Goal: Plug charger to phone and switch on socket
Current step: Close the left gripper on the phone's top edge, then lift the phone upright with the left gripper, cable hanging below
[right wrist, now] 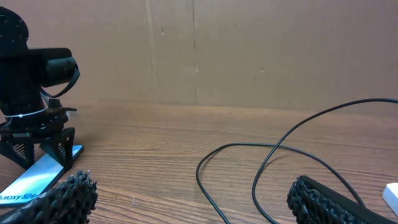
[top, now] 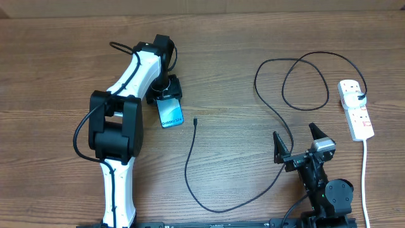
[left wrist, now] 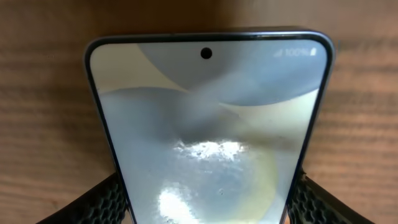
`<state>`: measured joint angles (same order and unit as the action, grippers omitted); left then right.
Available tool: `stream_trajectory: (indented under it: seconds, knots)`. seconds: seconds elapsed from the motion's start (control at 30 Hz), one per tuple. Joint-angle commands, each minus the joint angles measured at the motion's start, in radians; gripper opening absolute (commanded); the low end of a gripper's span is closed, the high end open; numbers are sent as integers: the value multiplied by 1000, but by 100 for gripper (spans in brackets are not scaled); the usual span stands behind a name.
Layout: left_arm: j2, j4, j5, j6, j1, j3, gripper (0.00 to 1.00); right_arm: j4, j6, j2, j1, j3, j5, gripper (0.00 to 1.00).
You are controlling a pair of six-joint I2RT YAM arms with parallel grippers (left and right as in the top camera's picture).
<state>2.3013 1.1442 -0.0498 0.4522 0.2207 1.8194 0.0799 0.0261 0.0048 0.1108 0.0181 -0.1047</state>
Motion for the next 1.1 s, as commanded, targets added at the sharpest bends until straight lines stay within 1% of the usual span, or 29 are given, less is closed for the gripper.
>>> stream_trajectory:
  seconds: [0.0, 0.23, 0.37, 0.5, 0.67, 0.83, 0.93, 1.07]
  knots:
    - [19, 42, -79, -3, -5, 80, 62, -3, 1, -2, -6, -10, -2, 100]
    - [19, 184, -129, -4, -5, 235, 63, -3, 1, -2, -6, -10, -2, 100]
    - [19, 246, -210, -19, -5, 310, 64, -3, 1, -2, -6, -10, -2, 100]
    - [19, 270, -350, -57, -5, 333, 66, -3, 1, -2, -6, -10, -2, 100]
    - [19, 282, -512, -93, -9, 332, 65, -3, 1, -2, -6, -10, -2, 100]
    - [19, 296, -757, -182, -9, 332, 64, -3, 1, -2, -6, -10, -2, 100]
    - [19, 304, -869, -222, -9, 332, 63, -3, 1, -2, -6, -10, -2, 100]
    - [19, 307, -975, -259, -10, 332, 62, -3, 1, -2, -6, -10, -2, 100]
